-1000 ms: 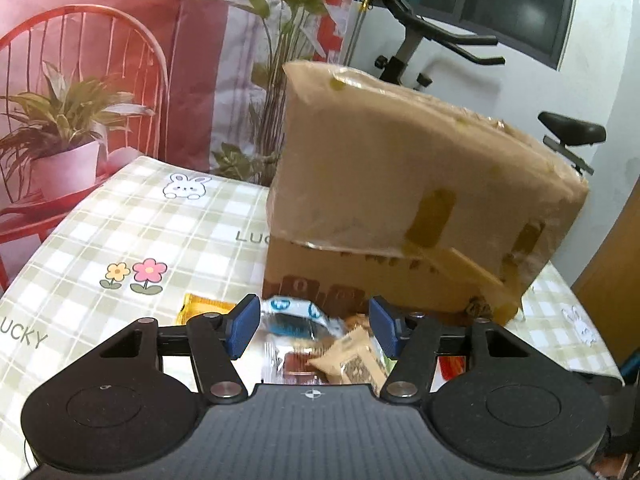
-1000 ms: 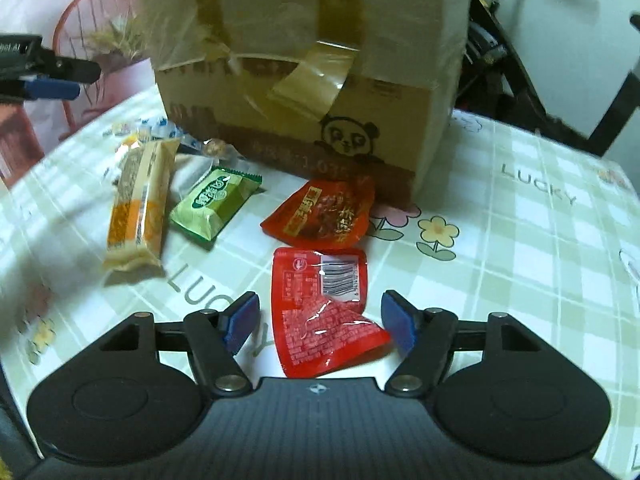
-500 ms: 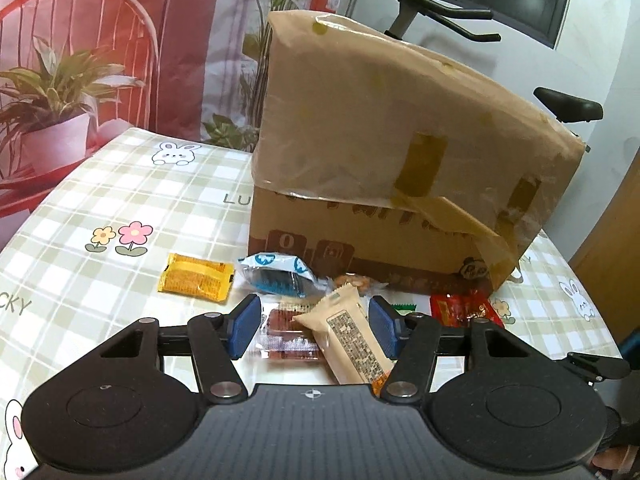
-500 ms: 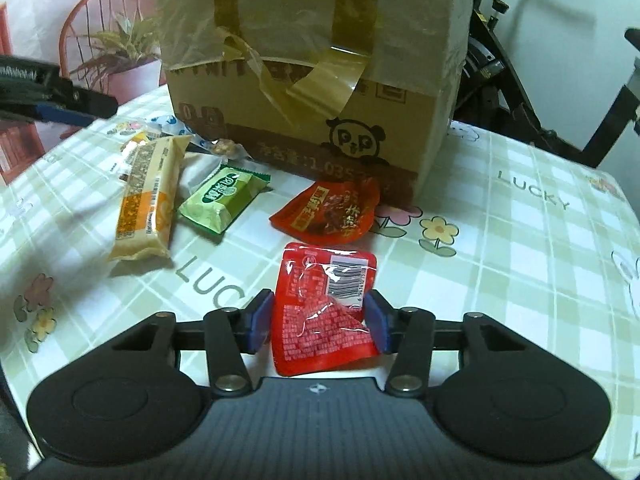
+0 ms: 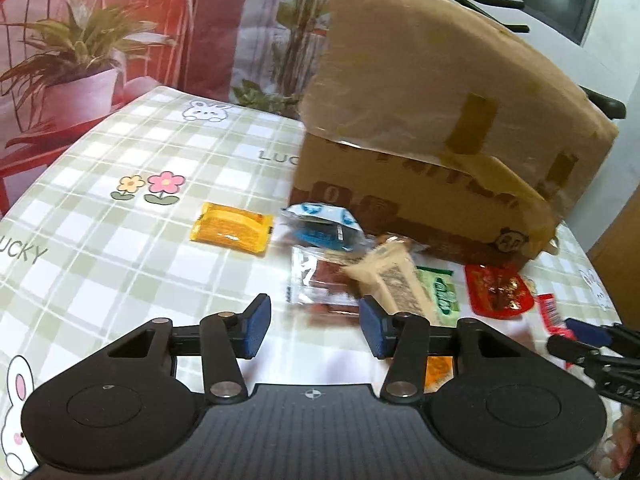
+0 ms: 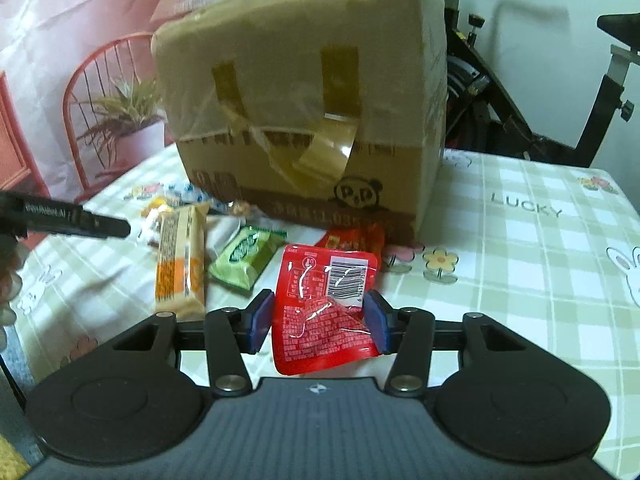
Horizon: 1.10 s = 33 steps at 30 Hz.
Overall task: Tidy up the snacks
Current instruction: 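Grasp the small red-brown sachet with the left tool while the right grasps the red packet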
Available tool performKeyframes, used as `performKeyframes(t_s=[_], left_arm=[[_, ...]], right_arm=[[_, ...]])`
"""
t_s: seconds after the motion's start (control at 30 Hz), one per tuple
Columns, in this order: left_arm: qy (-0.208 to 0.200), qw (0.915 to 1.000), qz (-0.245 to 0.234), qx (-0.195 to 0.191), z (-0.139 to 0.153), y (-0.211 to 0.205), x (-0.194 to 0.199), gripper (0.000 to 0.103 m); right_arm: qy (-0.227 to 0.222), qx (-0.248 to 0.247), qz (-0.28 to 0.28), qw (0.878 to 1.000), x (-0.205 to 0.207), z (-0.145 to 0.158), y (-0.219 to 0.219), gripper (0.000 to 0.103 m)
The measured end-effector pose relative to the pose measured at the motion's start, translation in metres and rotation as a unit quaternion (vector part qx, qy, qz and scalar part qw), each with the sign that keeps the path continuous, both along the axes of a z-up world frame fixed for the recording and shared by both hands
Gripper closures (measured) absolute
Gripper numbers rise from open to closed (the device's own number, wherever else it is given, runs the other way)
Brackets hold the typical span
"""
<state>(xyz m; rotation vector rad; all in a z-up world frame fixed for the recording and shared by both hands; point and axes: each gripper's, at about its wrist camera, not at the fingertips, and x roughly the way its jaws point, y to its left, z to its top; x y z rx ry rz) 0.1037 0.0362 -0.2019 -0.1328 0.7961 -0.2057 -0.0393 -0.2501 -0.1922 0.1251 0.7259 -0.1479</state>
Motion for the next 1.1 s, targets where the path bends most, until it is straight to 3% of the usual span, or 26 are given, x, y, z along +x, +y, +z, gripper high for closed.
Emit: performKeyframes(t_s=[0.07,0.23,0.4,0.5,0.9,1.1], left_arm=[[-0.011,0.9999,-0.001,0.009,0.001,0.003,0.007,0.054],[-0.028,0.9996,0.004,0.006,0.007,0.006,0.044,0.077],[-0.027,0.9979,-0.052,0.025,0.002,-0.015,0.07,0.08],[-0.006,0.9973,-0.072,0.014,-0.008,-0.022,0.078,0.08],[0.032,0.9959,-0.081,-0.023,-0.037,-0.003,0.021,0.08],[0.033,0.9927,-0.116,-0.001,-0.039,-0.008,-0.003,0.078]], right_arm=[[-0.005,0.0,-0.004,1.0,0.001,0.003,-0.001,0.052],[-0.006,0.01,-0.016,1.0,0.003,0.005,-0.005,0.052],[-0.005,0.014,-0.026,1.0,0.002,0.006,-0.006,0.052],[-0.001,0.015,-0.029,0.999,0.002,0.005,-0.005,0.052],[0.001,0.017,-0.032,0.999,0.0,0.003,-0.008,0.052],[0.001,0.017,-0.028,0.999,-0.003,0.004,-0.005,0.052]])
